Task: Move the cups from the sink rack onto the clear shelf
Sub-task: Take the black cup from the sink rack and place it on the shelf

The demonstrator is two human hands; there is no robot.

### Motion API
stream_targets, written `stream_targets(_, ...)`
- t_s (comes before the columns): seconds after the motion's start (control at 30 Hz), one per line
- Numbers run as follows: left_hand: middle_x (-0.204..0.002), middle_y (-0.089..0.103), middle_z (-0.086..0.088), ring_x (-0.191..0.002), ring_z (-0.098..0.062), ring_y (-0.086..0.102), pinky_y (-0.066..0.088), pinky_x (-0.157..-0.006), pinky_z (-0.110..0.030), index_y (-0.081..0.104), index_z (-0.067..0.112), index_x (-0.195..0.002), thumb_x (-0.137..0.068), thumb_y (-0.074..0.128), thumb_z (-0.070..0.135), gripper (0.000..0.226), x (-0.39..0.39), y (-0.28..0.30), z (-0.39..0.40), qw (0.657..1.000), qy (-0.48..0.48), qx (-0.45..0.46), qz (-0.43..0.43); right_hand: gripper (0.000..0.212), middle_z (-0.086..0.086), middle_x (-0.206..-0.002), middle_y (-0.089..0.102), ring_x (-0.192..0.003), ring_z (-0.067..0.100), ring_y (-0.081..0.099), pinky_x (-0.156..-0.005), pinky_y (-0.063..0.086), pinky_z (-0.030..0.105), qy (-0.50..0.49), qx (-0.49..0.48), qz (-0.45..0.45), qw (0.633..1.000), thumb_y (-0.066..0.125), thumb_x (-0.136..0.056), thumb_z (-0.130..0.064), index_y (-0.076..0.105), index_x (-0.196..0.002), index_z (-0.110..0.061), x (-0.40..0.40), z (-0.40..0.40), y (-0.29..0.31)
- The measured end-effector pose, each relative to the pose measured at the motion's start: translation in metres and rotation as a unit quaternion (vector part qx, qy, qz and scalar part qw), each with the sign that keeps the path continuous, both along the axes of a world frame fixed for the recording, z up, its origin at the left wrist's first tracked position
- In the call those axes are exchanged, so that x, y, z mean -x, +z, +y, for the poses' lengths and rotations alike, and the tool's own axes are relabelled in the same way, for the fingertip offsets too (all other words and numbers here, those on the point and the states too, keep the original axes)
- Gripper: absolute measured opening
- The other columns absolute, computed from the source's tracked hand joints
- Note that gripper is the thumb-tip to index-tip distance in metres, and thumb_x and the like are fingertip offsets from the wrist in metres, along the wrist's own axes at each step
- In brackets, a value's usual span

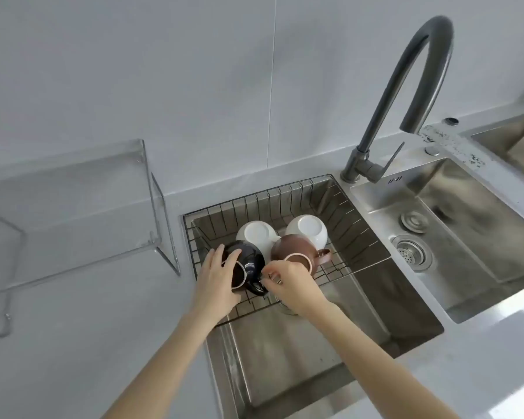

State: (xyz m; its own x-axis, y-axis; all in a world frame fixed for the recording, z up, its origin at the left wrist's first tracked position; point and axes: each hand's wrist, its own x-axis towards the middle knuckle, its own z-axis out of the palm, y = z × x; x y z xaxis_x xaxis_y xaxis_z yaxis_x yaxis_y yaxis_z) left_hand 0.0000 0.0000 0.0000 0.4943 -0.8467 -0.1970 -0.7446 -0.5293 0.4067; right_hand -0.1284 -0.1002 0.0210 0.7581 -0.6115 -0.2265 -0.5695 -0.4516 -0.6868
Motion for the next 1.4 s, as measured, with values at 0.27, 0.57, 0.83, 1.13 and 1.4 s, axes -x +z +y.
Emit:
stream_targets(0.27, -0.152, 0.023, -0.013, -0.142, -0.025, 0.018, 0.013, -0.117, -0.039, 0.01, 0.015, -0.142, -0.069, 0.075, 0.026, 0.098, -0.023, -0.015, -0.002, 0.997, -0.034, -0.017, -0.064, 0.025, 0.021, -0.083, 0.065, -0.076, 0.036, 0.056, -0.057, 0.034, 0.031, 0.076, 0.038, 0.185, 0.979, 0.053, -0.084, -0.02, 0.059, -0.075, 0.003, -0.035, 0.008, -0.031)
stream_targets(0.57, -0.149, 0.033, -0.007, -0.135, -0.025, 0.033, 0.031, -0.11, -0.036, 0.019, 0.015, -0.141, -0.059, 0.081, 0.025, 0.103, -0.024, 0.002, -0.006, 0.998, 0.012, 0.035, 0.044, 0.011, 0.013, -0.079, 0.061, -0.074, 0.03, 0.053, -0.064, 0.039, 0.035, 0.006, 0.024, 0.056, 0.998, 0.056, -0.084, -0.015, 0.056, -0.079, -0.005, -0.016, 0.008, -0.023)
stream_targets(0.83, -0.13, 0.055, -0.004, -0.122, -0.022, 0.048, 0.039, -0.103, -0.033, 0.039, 0.015, -0.132, -0.047, 0.087, 0.019, 0.097, -0.008, 0.075, -0.008, 0.966, 0.076, 0.207, 0.136, 0.008, 0.019, -0.078, 0.071, -0.074, 0.028, 0.061, -0.065, 0.043, 0.027, -0.089, 0.026, -0.121, 0.988, 0.066, -0.078, -0.01, 0.071, -0.085, -0.007, 0.008, -0.003, 0.062)
stream_targets(1.13, -0.097, 0.061, 0.006, -0.097, -0.017, 0.058, 0.046, -0.085, -0.029, 0.056, 0.017, -0.108, -0.051, 0.085, 0.023, 0.065, -0.035, 0.181, 0.045, 0.927, 0.124, 0.327, 0.135, 0.012, -0.01, -0.069, 0.07, -0.063, -0.009, 0.062, -0.065, 0.046, 0.007, -0.04, 0.031, -0.241, 0.969, 0.067, -0.078, -0.009, 0.074, -0.086, -0.014, -0.028, 0.022, 0.16)
stream_targets(1.4, -0.099, 0.07, 0.004, -0.096, -0.015, 0.063, 0.051, -0.088, -0.034, 0.062, 0.023, -0.102, -0.043, 0.079, 0.039, 0.064, -0.097, 0.214, 0.128, 0.915, 0.172, 0.349, 0.108, 0.009, 0.01, -0.064, 0.071, -0.053, 0.004, 0.056, -0.054, 0.045, 0.004, 0.025, -0.014, -0.299, 0.954, 0.066, -0.077, -0.003, 0.074, -0.077, -0.007, -0.108, 0.085, 0.193)
